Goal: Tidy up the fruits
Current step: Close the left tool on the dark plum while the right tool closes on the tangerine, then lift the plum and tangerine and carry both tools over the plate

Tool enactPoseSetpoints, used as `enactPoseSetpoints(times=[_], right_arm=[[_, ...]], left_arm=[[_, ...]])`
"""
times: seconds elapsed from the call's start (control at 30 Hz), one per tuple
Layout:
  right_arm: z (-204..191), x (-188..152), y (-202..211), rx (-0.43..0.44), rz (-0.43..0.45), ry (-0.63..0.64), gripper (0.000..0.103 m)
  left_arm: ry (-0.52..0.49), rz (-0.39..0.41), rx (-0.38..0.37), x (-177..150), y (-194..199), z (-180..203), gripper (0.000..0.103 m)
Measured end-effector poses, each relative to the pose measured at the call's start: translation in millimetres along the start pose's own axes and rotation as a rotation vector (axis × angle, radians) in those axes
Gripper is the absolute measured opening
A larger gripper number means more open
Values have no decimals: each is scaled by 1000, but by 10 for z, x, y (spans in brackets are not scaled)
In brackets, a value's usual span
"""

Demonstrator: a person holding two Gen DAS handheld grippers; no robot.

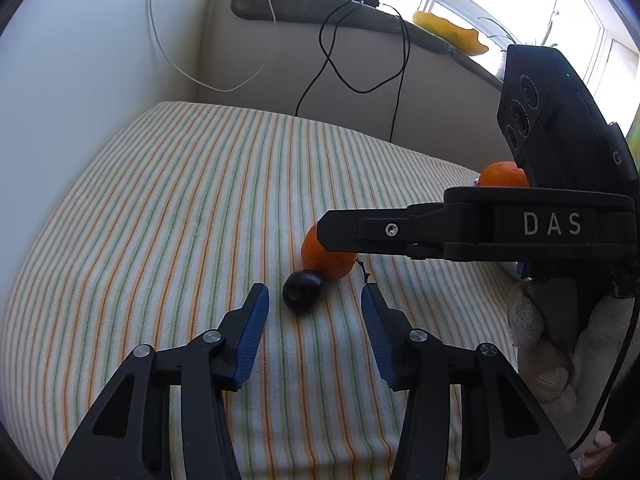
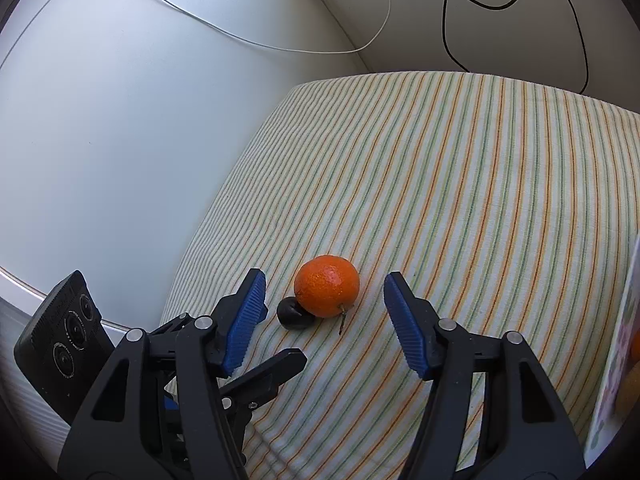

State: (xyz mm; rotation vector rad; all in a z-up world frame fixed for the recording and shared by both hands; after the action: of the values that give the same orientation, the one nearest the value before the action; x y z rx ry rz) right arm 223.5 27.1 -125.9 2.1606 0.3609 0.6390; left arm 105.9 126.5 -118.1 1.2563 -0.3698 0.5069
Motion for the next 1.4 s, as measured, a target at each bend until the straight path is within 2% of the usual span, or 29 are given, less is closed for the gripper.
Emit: enactPoseSetpoints(times=[0.43, 0.6, 0.67, 0.77, 0.97, 1.4], right_arm=[[18, 66, -176, 3, -32, -1, 56], [1, 94, -230, 4, -40, -6, 49], [-8, 110, -271, 0, -45, -4, 45], [-47, 115, -330, -1, -49, 6, 41], [-91, 99, -384, -2, -41, 9, 40], [-73, -94, -12, -11, 14, 36, 40]], left_arm=[[0, -23, 6, 81, -111, -29, 41], [6, -27, 7, 99, -137, -49, 36], [2, -28, 14, 93, -144, -40, 30], [2, -28, 14, 101, -148, -39, 26], [1, -25, 10, 95, -134, -39, 23], [-5, 18, -3, 48, 83, 63, 23]])
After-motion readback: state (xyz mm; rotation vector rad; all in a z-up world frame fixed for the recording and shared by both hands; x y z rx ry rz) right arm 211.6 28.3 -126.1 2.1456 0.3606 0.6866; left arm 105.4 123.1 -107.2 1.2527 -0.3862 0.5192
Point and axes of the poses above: each gripper's, at about its wrist camera, not at the fingertips, and y roughly against the way its jaws point, z to its right, x to its top, the point moved 1 cm from there along -y, roughly the way its jaws point, and after that the axes turned 10 degrees about -z, right-handed, at the moved point
